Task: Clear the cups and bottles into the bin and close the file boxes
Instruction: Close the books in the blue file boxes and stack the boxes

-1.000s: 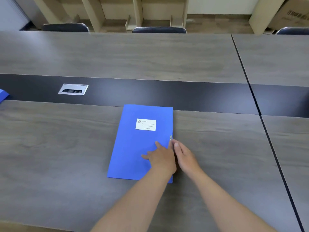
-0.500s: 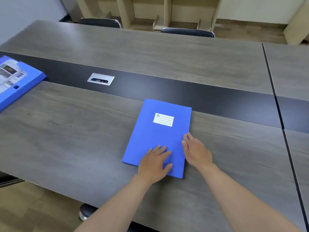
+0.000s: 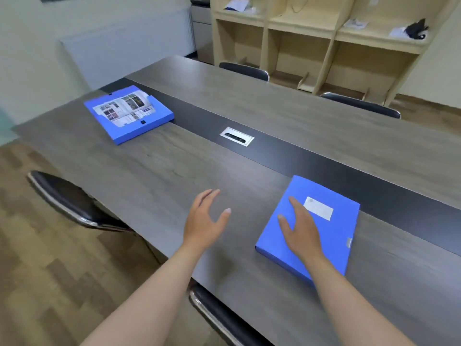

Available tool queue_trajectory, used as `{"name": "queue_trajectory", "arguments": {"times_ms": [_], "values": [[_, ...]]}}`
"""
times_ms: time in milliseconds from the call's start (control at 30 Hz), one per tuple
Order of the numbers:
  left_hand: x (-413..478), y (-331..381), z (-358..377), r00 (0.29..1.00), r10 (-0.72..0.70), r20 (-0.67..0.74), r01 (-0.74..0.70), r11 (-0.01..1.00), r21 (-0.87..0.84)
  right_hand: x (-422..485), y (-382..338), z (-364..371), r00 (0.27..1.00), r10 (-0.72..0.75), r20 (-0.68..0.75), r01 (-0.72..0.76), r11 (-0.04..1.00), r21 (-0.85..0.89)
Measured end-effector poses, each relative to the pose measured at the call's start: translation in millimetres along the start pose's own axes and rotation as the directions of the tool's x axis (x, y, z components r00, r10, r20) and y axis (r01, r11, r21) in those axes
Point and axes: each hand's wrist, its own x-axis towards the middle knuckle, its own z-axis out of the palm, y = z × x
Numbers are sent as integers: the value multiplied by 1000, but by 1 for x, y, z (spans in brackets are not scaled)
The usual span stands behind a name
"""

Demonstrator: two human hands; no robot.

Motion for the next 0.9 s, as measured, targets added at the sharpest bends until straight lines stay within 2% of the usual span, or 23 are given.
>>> {"name": "queue_trajectory", "arguments": {"times_ms": [167, 467, 700, 900], "values": [[2, -57, -101, 994, -36, -99, 35, 999, -8, 0, -102, 62, 996, -87, -5, 87, 991, 100], [3, -145, -272, 957, -125, -260, 117, 992, -47, -8, -261, 175, 975, -209, 69, 196, 968, 158], [18, -202, -356, 910, -165, -381, 143, 986, -87, 11, -343, 238, 946, -303, 113, 279, 942, 188], [63, -251, -403, 897, -198, -397, 180, 980, -81, 57, -403, 301, 935, -329, 130, 297, 930, 218]]}}
